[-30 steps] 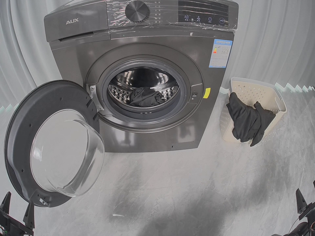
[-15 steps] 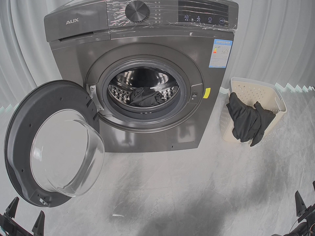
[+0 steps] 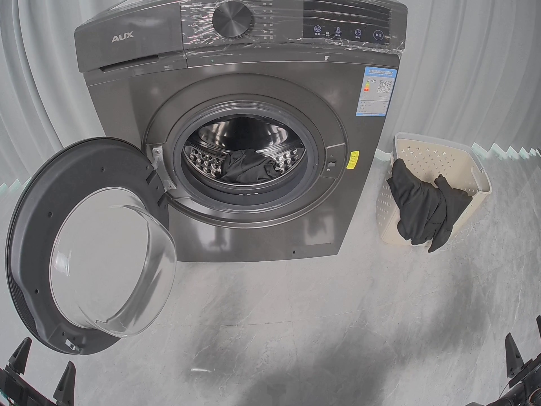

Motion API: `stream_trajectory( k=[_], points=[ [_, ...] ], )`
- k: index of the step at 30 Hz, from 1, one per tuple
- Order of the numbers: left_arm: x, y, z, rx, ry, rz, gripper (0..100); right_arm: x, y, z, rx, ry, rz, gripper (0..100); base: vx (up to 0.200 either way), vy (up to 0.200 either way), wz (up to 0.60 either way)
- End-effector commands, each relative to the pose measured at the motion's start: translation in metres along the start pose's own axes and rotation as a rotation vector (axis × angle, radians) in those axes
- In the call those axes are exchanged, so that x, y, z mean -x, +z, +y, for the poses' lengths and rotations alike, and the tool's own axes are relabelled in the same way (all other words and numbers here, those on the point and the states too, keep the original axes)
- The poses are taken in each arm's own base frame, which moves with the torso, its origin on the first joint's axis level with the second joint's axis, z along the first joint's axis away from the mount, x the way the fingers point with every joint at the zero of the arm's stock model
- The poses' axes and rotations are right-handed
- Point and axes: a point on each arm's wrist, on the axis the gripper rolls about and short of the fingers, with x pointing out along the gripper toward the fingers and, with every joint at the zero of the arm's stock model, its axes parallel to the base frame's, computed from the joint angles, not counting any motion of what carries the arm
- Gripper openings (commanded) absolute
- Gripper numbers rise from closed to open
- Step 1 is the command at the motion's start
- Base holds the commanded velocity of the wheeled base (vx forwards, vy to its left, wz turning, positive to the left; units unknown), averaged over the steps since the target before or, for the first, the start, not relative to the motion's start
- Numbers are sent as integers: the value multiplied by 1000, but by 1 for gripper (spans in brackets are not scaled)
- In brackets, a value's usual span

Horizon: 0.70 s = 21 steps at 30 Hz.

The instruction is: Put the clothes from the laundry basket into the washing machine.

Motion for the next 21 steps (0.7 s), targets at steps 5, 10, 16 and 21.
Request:
stream_trajectory(
  k=[5,10,16,21],
  points=[
    [0,-5,0,4,13,6,100,-2,-6,2,12,85,47,100,0,-200,0],
    [0,-5,0,2,13,6,100,0,-7,2,-7,70,21,100,0,-200,0],
    [0,-5,0,8,13,6,100,0,-7,2,-8,70,16,100,0,-200,0],
    [0,-5,0,8,13,6,100,0,-7,2,-8,70,16,100,0,-160,0]
  ],
)
